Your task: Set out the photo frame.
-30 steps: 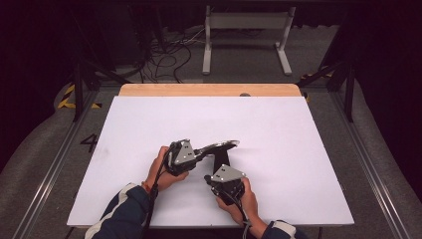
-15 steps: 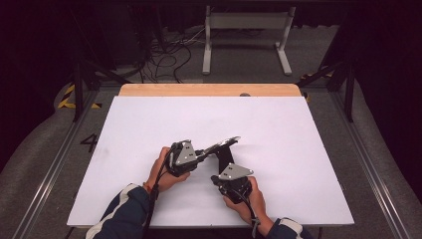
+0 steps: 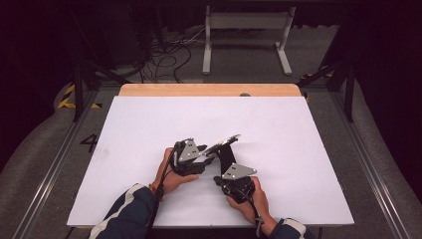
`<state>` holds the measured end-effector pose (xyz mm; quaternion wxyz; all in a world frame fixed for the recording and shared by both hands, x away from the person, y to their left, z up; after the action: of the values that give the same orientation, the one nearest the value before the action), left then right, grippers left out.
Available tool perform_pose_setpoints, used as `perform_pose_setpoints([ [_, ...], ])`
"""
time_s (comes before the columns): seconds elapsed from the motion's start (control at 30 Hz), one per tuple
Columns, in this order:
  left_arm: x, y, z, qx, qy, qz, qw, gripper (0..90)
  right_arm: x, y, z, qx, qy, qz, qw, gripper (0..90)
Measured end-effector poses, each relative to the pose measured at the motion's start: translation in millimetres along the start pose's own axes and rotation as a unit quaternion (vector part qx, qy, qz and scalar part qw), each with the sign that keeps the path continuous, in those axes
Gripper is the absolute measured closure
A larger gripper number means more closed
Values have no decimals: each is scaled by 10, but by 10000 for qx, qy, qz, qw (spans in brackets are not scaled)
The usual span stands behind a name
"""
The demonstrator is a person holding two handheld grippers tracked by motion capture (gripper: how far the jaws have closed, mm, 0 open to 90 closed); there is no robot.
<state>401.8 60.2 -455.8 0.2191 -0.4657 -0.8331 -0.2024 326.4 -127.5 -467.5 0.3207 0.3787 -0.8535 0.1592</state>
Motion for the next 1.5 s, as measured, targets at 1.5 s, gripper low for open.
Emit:
perform_pose_setpoints([
  [1.5, -44, 39, 13, 129, -152, 170, 9997, 588, 161, -350, 75, -525, -109, 389, 9978, 881],
])
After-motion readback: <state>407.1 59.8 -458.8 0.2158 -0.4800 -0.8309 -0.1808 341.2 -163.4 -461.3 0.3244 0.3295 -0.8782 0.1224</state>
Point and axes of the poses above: each handheld gripper's, and its own axes: x roughly backward along the jaws, z roughly out of its underside, y roughly to its left, the point moved 1 cm from there along -x, roughly forward along the jaws, and after that the axes turned 3 degrees about y, right-handed, at the moved point
